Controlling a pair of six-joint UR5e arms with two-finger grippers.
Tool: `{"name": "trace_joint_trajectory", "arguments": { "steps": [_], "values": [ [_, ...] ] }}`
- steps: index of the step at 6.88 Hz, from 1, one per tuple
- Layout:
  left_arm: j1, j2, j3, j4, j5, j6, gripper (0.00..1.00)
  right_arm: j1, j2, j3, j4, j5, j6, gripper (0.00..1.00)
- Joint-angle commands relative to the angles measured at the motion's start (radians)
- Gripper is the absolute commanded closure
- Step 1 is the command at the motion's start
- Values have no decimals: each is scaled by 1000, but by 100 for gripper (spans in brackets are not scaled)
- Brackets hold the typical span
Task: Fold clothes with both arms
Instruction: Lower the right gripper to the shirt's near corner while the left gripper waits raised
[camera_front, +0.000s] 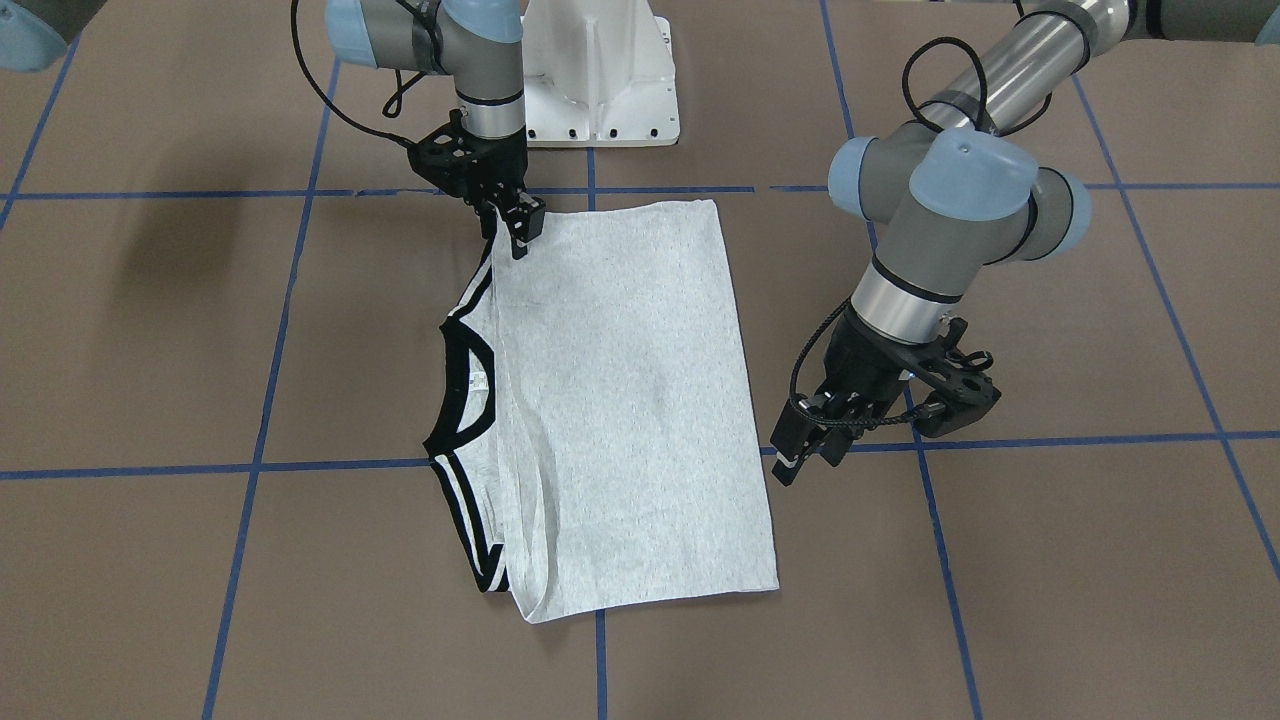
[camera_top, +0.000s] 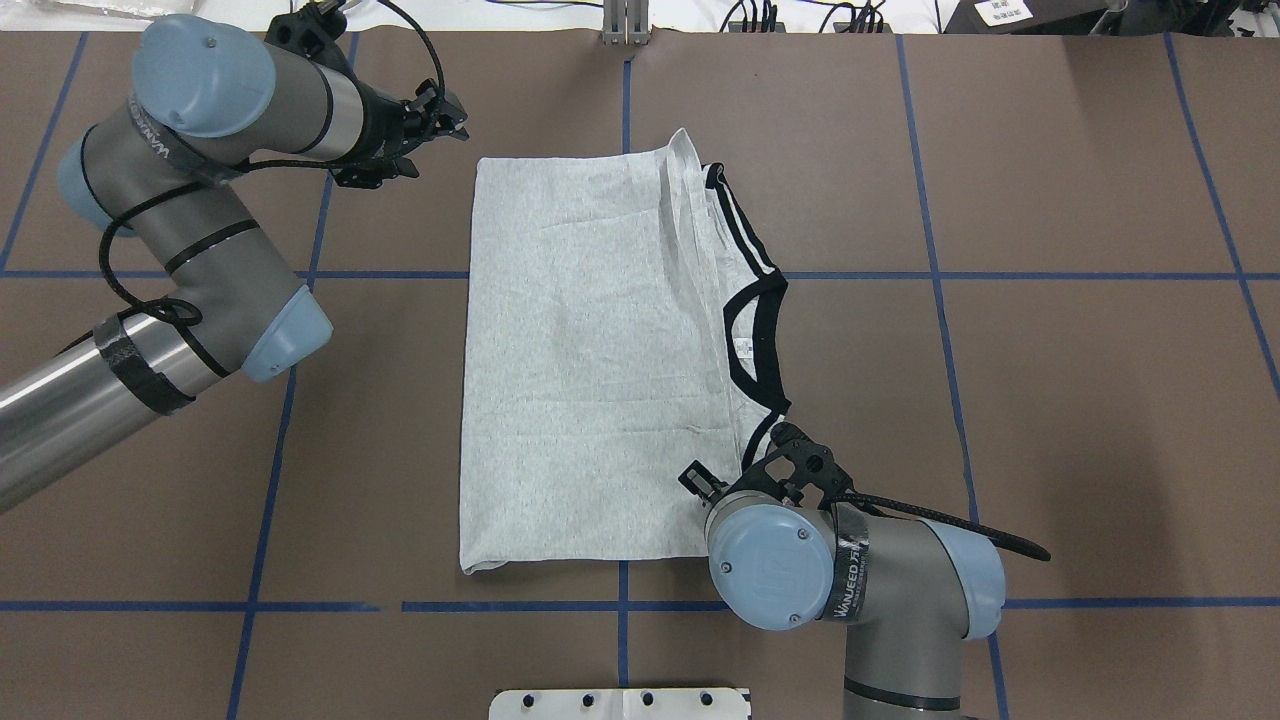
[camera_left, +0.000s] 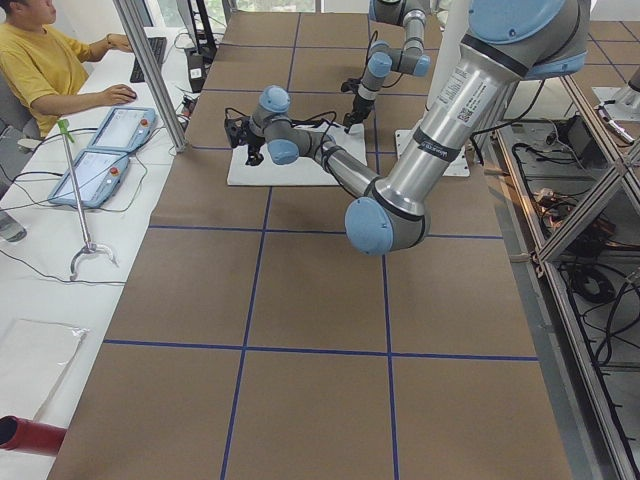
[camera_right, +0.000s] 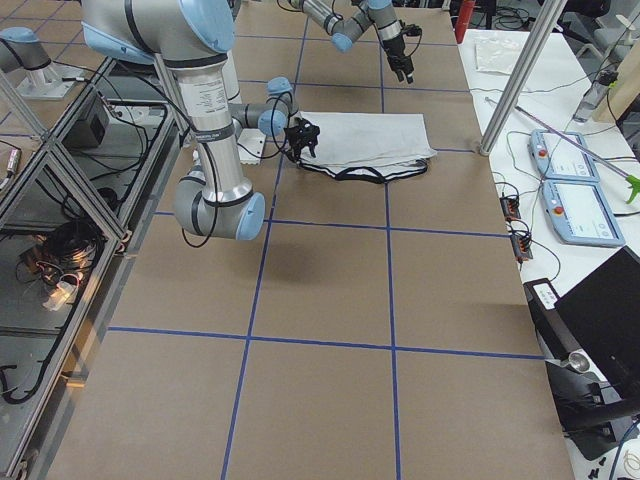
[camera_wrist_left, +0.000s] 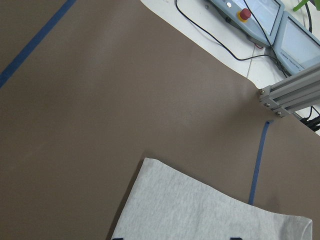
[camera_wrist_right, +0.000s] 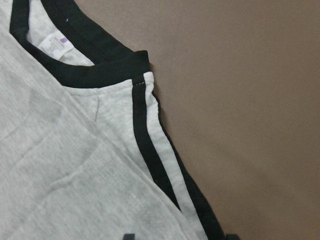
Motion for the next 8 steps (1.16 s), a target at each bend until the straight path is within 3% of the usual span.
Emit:
{"name": "trace_joint_trajectory", "arguments": {
  "steps": [1,2,3,4,8],
  "values": [
    [0,0,0,0,0,0,23,-2,-4,-6,-1,-1,-1,31],
    [0,0,0,0,0,0,23,-5,-2,-6,-1,-1,-1,33],
    [0,0,1,0,0,0,23,-8,1,-6,-1,-12,2,56],
    [0,0,0,0,0,0,23,-14,-4,-7,-1,-21,7,100],
    [2,-1,0,0,0,-3,23,-21,6,4,-1,-41,9,100]
  ]
}}
